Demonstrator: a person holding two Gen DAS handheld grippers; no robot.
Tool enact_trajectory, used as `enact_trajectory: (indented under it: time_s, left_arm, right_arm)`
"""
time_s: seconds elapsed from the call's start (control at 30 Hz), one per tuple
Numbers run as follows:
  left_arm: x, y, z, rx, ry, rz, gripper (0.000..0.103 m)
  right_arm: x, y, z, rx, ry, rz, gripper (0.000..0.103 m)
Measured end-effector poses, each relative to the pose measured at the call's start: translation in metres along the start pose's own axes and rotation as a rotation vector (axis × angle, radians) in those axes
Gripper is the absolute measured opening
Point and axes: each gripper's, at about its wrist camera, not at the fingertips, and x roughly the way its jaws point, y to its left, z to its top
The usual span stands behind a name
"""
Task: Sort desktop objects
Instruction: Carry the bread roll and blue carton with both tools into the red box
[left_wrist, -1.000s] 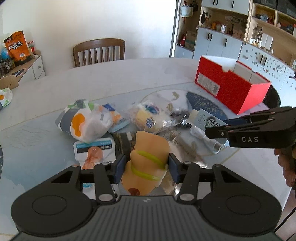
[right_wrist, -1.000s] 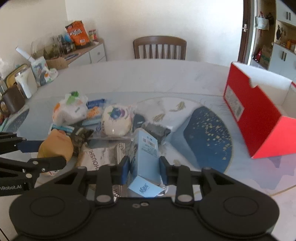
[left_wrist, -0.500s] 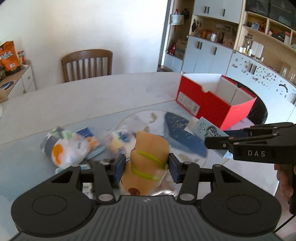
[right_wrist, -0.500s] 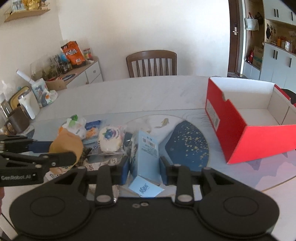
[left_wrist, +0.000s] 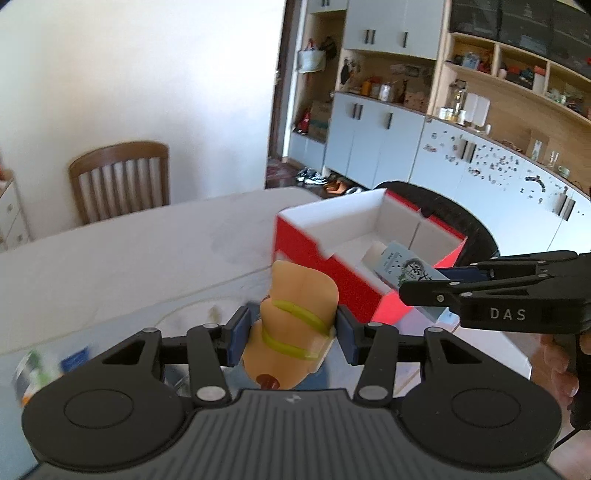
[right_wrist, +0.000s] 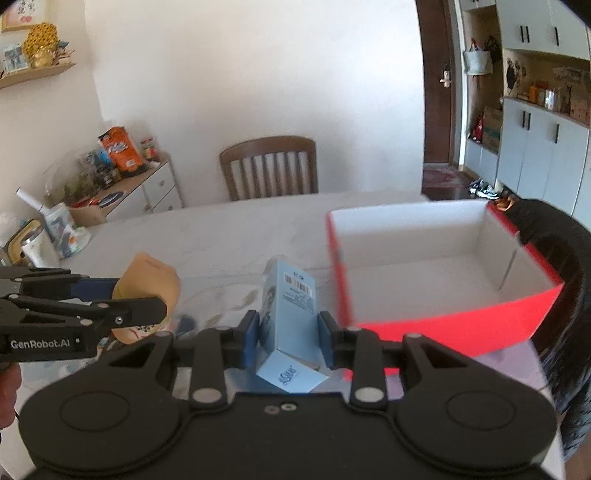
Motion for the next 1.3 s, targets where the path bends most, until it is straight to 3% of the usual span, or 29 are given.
enact_trajectory:
  time_s: [0.3,0.43,0.73,0.97,1.3]
  left_arm:
    - [0.062,-0.065,0.041,0.070,0.025,-0.023,0.048]
    - [0.093,-0.082,0.055,0.084,0.062,-0.036,0.048]
    - [0.159,-0.115,0.072,0.220,0.113,-0.012,0.048]
    - [0.215,-0.122,0.076,0.291,0.223,0.020,0.048]
    - [0.275,-0.124,0.078,0.283,0.381,0.021,0.048]
  right_arm:
    - [0.009,-0.070,0.023,0.009,-0.003,-0.040,0.033]
    - [0.019,-0.102,0.029,0.022,0.008,-0.061,0.033]
    - [0.049,-0.148,0.036,0.027,0.041,-0.106,0.033]
    - [0.093,-0.167,0.040,-0.012,0.130,-0.133,0.033]
    - [0.150,-0.186,0.034,-0.009,0.265,-0.155,0.033]
